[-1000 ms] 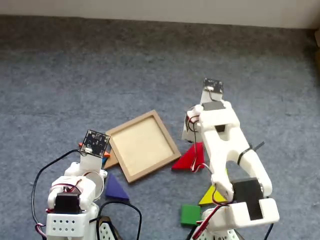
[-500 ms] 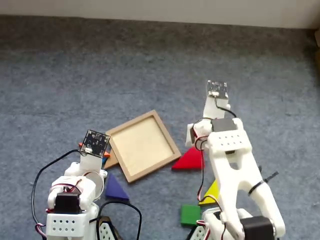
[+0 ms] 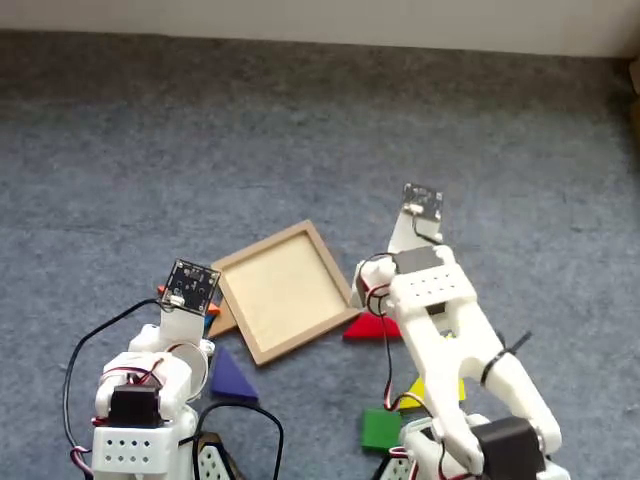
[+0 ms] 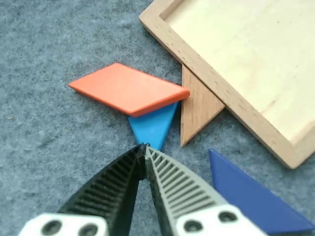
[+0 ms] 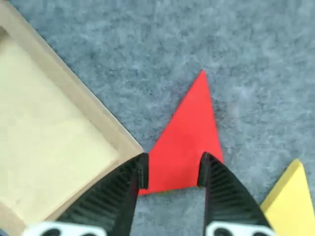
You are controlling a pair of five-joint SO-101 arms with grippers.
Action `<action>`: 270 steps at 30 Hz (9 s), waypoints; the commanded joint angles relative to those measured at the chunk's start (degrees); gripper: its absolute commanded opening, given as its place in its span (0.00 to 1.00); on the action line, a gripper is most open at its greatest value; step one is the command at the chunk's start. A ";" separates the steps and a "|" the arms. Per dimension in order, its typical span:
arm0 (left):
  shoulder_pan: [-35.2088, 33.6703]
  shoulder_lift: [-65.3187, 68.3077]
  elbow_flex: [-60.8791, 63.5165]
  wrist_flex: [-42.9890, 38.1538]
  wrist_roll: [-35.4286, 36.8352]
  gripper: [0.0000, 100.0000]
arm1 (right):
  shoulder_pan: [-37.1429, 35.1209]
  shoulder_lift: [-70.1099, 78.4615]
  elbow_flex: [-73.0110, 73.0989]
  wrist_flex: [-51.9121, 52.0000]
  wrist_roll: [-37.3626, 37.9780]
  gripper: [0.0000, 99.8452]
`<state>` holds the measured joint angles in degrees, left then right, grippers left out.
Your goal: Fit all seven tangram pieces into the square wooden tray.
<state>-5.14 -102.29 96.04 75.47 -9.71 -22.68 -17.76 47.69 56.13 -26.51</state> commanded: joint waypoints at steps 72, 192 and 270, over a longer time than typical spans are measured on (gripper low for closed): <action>-0.48 -1.80 1.19 0.26 -0.44 0.01 | 3.12 -6.55 -3.65 6.99 21.71 0.01; -0.48 -1.80 1.19 0.26 -0.44 0.01 | 22.81 12.35 3.82 9.19 83.08 0.01; -0.48 -1.80 1.19 0.26 -0.44 0.01 | 9.19 31.69 -36.88 -3.56 36.57 0.34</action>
<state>-5.14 -102.29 96.04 75.47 -9.71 -13.10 13.45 15.60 52.09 10.42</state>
